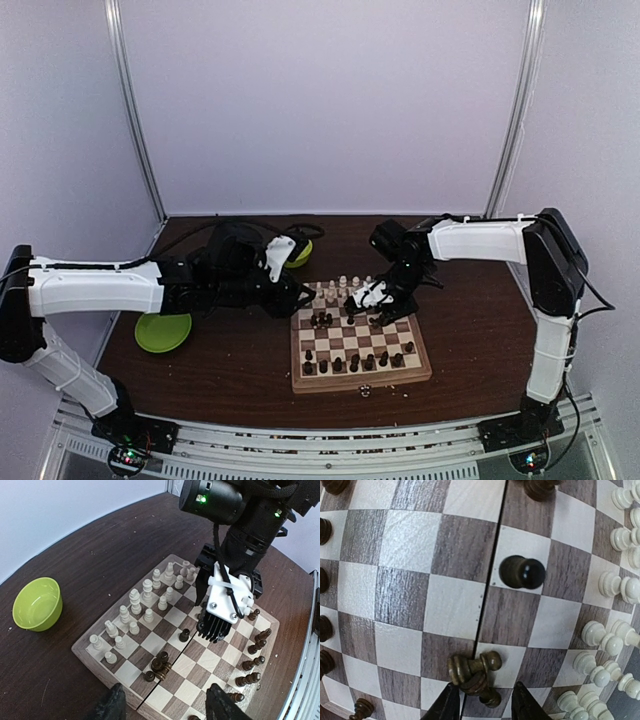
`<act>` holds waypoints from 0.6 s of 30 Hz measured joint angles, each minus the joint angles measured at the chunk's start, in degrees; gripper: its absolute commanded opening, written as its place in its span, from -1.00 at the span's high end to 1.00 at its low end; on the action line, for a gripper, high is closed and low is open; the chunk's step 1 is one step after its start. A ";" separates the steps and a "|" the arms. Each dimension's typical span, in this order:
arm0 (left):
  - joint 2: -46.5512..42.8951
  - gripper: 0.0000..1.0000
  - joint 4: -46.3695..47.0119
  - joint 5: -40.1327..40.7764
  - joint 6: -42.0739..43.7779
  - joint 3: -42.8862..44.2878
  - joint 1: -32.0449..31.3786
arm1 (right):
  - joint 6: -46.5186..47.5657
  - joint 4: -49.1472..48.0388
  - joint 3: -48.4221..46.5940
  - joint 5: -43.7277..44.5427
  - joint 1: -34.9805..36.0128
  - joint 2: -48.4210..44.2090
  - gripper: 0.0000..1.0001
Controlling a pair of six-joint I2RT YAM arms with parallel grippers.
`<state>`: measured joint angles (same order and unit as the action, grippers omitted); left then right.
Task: Set up the chess pieces on the board
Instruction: Pick up the chess pile from the chessboard.
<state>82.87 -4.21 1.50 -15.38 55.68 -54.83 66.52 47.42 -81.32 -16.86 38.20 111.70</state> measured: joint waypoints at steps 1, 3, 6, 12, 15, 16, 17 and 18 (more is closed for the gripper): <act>-0.28 -0.11 -0.02 -0.02 0.00 -0.20 0.04 | 0.15 0.50 -0.33 0.04 0.13 0.24 0.36; -0.61 -0.11 0.33 -0.02 -0.02 -0.42 0.09 | 0.46 1.33 -0.61 0.46 0.44 0.35 0.44; -0.70 -0.11 0.76 -0.07 -0.02 -0.55 0.13 | 0.61 2.29 -0.63 0.66 0.59 0.35 0.59; -0.70 -0.11 1.22 -0.28 0.00 -0.61 0.15 | -0.52 2.38 0.07 0.68 0.63 0.00 0.80; -0.61 -0.11 1.46 -0.44 0.04 -0.61 0.15 | -1.27 1.20 2.25 0.66 0.63 -1.62 0.85; -0.42 -0.11 1.79 -0.52 0.04 -0.61 0.15 | -1.68 1.01 3.06 0.63 0.63 -2.25 0.85; -0.07 -0.11 2.32 -0.70 0.04 -0.61 0.20 | -1.97 0.90 3.87 0.61 0.63 -2.89 0.85; 0.39 -0.11 2.86 -1.07 0.04 -0.61 0.28 | -2.25 0.85 4.52 0.55 0.63 -3.45 0.85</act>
<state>83.26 -1.34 0.43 -15.33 55.07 -54.54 64.27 48.27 -76.79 -16.32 38.83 108.25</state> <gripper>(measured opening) 0.555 0.096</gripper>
